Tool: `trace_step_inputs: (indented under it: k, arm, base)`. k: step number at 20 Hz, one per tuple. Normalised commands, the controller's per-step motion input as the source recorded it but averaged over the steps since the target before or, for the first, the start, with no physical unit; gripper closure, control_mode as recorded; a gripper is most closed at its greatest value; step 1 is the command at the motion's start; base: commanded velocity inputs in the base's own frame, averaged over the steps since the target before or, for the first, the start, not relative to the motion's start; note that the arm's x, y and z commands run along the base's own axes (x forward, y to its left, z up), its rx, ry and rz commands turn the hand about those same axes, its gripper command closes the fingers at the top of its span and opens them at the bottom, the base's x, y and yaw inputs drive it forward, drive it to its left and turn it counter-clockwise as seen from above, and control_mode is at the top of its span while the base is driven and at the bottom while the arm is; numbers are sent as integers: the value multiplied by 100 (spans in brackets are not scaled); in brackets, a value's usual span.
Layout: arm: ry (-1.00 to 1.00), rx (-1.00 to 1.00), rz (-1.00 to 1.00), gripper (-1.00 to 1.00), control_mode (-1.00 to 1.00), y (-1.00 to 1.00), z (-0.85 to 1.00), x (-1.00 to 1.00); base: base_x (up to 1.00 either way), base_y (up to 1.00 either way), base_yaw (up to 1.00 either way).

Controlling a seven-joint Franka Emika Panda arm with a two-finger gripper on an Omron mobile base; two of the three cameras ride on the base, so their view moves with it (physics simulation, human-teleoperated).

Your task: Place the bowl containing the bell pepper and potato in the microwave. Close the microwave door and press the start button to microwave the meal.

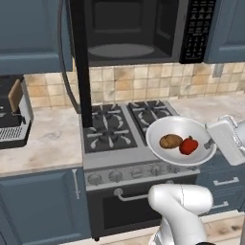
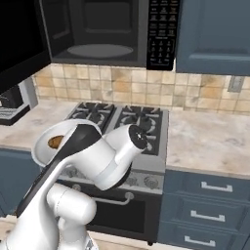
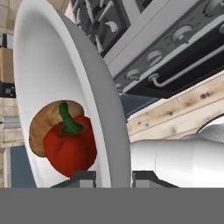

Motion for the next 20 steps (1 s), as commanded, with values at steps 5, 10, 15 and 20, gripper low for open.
trace_step_inputs:
  k: [5, 10, 15, 20]
  arm:
    - [0, 0, 0, 100, 100, 0, 0, 0]
    - [0, 0, 0, 100, 100, 0, 0, 0]
    - [0, 0, 0, 100, 100, 0, 0, 0]
    - [0, 0, 0, 100, 100, 0, 0, 0]
  base:
    - [7, 4, 2]
    - [17, 10, 2]
    - [37, 17, 0]
    - [54, 21, 0]
